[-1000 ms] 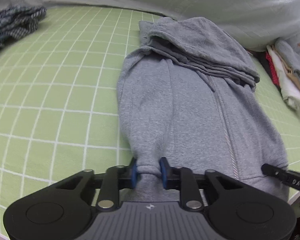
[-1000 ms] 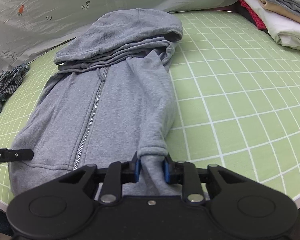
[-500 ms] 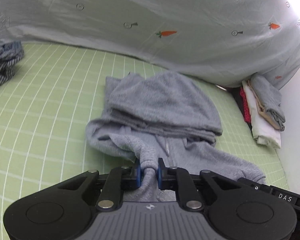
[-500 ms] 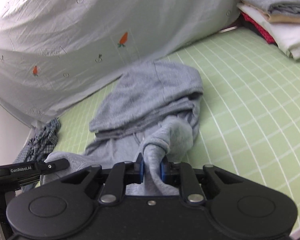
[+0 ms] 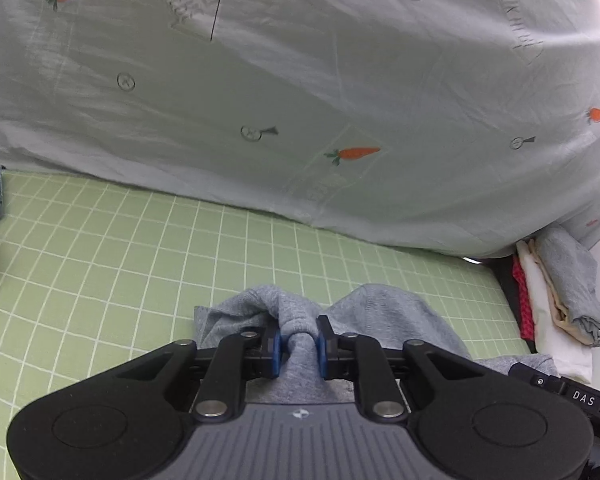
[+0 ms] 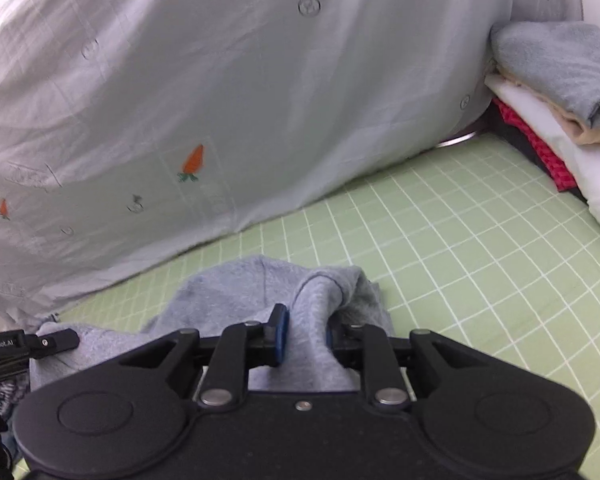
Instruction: Fold clothes
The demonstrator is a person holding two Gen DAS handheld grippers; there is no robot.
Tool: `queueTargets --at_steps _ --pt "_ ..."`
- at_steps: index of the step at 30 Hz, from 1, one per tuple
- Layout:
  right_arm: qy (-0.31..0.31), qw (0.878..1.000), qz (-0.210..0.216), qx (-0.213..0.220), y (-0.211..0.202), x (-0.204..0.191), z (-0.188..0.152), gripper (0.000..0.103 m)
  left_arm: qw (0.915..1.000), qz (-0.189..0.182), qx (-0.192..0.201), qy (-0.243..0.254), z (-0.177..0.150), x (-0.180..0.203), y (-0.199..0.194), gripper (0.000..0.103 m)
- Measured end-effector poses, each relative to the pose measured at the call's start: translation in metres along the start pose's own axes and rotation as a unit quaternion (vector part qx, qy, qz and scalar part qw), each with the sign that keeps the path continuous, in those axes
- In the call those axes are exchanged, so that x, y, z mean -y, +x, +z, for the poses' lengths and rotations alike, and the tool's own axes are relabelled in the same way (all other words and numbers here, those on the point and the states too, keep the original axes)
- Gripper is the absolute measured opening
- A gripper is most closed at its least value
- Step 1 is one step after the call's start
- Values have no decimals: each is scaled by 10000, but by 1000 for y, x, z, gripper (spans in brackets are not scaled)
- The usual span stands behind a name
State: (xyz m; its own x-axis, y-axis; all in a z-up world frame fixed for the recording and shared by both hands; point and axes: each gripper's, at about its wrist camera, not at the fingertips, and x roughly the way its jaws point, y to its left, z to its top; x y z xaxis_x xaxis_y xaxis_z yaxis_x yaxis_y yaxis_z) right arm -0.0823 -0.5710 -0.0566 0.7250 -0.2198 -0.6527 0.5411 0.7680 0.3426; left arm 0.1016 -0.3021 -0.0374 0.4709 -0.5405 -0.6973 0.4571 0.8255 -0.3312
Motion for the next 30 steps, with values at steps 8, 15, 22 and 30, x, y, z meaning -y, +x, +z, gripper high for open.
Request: queueTargets --at_steps 8,15,22,30 --pt "276 9979 -106 -583 25 15 -12 58 9984 193 -371 -386 -11 -25 14 52" --pt "499 9967 -7 -635 -8 17 -25 57 9964 -190 -543 -630 -37 -21 -12 49" --pt "424 9961 264 -722 -4 13 -18 9 9918 -458 -518 -1072 -36 -22 -4 6" --pt "533 9966 490 -405 18 15 29 9 9939 -614 -74 -917 23 -12 19 3"
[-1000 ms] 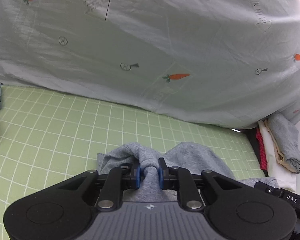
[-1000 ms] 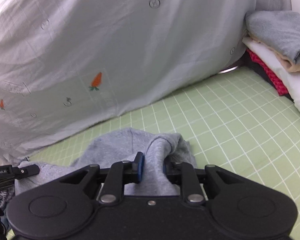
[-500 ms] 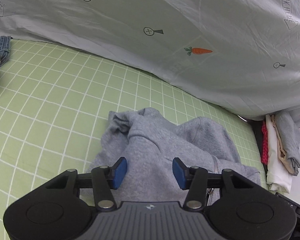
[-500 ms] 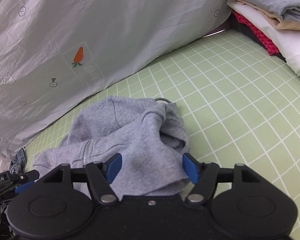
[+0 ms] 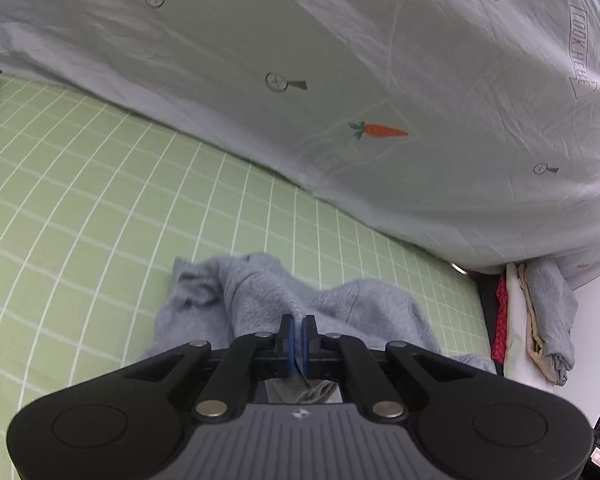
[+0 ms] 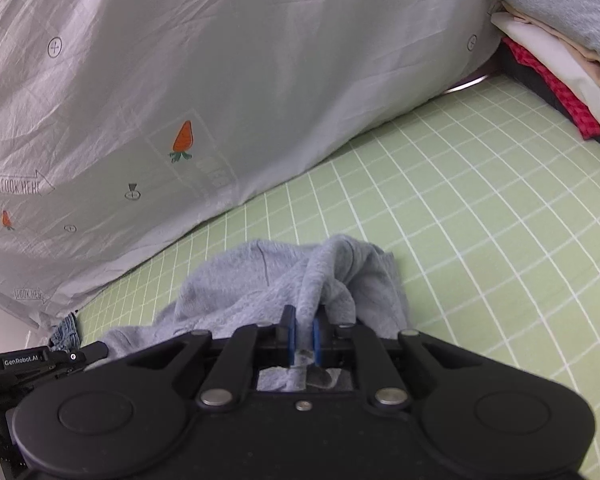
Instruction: Fold clothes
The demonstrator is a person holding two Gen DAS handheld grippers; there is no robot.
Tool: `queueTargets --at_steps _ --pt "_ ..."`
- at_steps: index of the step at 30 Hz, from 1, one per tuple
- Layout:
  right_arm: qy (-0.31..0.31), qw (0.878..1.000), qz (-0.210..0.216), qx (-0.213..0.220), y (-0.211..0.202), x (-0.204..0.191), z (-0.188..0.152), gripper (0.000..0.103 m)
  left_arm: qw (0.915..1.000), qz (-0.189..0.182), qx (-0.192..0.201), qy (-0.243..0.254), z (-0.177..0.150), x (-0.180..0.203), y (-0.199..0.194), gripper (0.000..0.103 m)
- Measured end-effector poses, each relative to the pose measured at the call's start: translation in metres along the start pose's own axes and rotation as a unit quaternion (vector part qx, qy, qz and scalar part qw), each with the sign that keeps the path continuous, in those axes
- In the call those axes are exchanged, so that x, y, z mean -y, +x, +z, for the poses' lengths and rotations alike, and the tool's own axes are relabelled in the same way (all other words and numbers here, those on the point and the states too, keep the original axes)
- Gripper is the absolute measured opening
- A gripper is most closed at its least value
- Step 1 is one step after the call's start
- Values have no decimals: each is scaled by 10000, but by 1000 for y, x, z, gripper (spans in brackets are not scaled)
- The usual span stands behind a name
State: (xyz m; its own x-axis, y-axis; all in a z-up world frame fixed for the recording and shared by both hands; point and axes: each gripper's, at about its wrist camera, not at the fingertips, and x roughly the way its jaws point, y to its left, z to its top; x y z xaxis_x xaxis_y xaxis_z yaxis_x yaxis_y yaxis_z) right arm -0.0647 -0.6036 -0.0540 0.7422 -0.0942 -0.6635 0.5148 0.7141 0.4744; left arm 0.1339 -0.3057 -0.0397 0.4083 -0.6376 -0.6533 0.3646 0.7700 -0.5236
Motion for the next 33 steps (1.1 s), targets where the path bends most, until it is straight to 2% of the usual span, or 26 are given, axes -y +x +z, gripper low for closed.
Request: queueTargets --at_steps 3,4,5,6,7,8,10,13,17,18,19,20,21,22,23,25,27,28,30,32,33 --pt "165 9992 -1 370 17 2 35 11 9984 158 534 5 38 7 15 6" --pt "235 9984 -33 520 23 3 48 20 9967 272 769 -17 50 9 19 12" --pt "270 9971 -166 688 27 4 59 30 9956 348 870 -9 57 10 20 32" --pt "247 9955 -316 863 28 3 66 53 9946 417 949 3 63 11 22 45" --pt "213 9935 -458 1021 29 2 72 68 9935 487 1027 15 69 11 23 70" --pt "115 9923 -556 1097 29 1 72 71 9935 531 1003 75 67 10 24 81" --pt "-81 9917 -709 1073 31 2 68 73 9942 612 850 238 58 7 28 81" --pt "-262 9943 -838 602 40 8 43 73 9944 909 298 455 29 -4 36 81" --pt "-105 9961 -872 54 46 20 7 73 9946 993 -171 247 0 -22 37 80" --pt "-51 9963 -856 -45 47 22 0 71 9946 985 -233 225 -4 -24 36 80" --pt "-49 9966 -816 -108 48 22 -5 61 9944 993 -277 214 -7 -26 36 79" --pt "-95 9970 -752 -158 49 20 -9 51 9945 973 -318 204 -9 -28 38 68" --pt "-175 9970 -718 -225 50 19 -10 20 9947 949 -358 194 -10 -30 40 58" --pt "-280 9966 -733 -265 51 17 -10 7 9939 1010 -403 187 -11 -32 41 29" --pt "-343 9968 -687 -208 47 15 -7 7 9929 1085 -449 179 -12 -33 42 5" --pt "-325 9982 -481 173 27 12 3 6 9938 1038 -368 136 -11 -36 37 4" --pt "-251 9964 -550 597 7 11 17 6 9950 967 -256 48 -9 -40 31 4" --pt "-225 9958 -616 645 4 14 22 6 9950 965 -250 6 -10 -42 30 5" --pt "-443 9938 -929 428 16 20 25 7 9948 965 -299 -118 -12 -44 32 6" --pt "-707 9871 -1438 -14 37 21 20 10 9942 1025 -281 -174 -13 -43 31 21" --pt "-651 9868 -1480 -32 38 21 18 14 9937 1089 -250 -122 -11 -40 30 25"
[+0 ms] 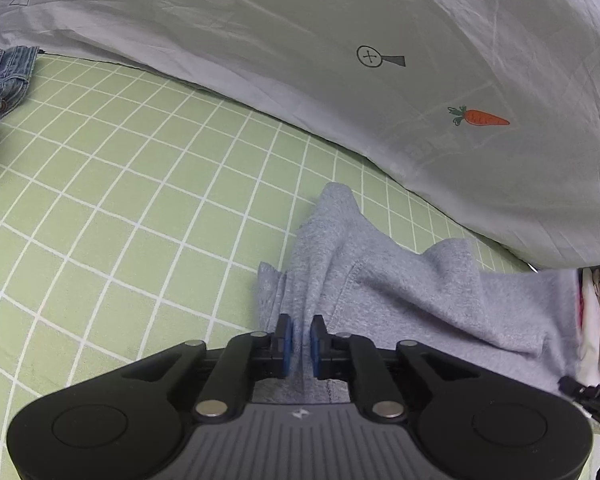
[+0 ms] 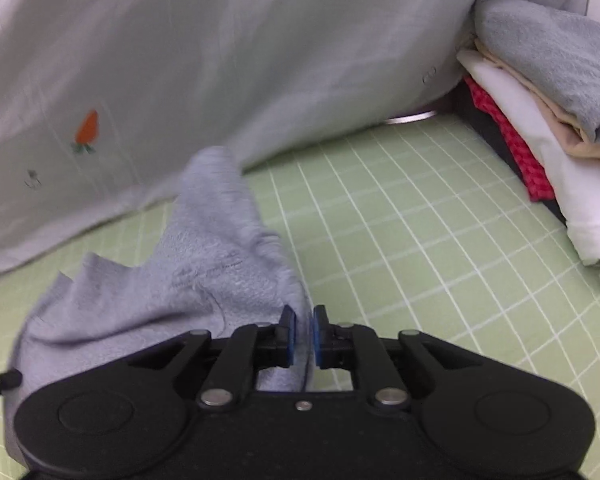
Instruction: Fold clothes
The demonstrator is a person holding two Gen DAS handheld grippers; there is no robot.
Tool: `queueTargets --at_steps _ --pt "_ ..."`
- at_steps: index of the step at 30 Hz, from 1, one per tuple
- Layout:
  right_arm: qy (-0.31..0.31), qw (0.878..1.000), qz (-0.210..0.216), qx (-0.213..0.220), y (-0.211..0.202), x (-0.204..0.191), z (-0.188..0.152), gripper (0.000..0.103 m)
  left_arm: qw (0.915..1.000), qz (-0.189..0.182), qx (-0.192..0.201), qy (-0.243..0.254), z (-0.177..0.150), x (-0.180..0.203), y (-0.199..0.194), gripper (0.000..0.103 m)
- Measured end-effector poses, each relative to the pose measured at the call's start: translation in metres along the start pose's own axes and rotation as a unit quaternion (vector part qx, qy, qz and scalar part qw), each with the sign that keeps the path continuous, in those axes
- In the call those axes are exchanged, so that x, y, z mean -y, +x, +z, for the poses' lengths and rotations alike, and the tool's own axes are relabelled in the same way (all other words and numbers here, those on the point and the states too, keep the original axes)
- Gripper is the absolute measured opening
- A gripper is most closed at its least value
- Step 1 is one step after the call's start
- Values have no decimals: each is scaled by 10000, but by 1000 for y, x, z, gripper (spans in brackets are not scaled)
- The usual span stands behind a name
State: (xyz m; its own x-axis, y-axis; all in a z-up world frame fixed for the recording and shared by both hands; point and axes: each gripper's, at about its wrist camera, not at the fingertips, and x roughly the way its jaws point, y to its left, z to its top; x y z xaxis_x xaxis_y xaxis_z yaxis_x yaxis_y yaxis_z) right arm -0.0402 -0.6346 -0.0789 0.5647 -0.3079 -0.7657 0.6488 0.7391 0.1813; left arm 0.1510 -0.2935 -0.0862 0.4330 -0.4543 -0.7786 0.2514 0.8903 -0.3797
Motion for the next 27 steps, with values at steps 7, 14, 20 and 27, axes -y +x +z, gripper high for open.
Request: queueTargets --at_steps 7,14,20,27 --pt "31 9992 190 340 11 -15 6 77 9986 -223 309 373 26 11 8 59" --pt "884 9950 465 -89 52 -1 20 69 9984 -559 57 -111 49 16 53 50" --pt "884 9932 735 199 36 5 32 5 9965 -612 493 -275 58 10 36 4" --pt "972 9896 1016 307 28 10 43 19 9912 -424 795 -975 60 -26 2 13"
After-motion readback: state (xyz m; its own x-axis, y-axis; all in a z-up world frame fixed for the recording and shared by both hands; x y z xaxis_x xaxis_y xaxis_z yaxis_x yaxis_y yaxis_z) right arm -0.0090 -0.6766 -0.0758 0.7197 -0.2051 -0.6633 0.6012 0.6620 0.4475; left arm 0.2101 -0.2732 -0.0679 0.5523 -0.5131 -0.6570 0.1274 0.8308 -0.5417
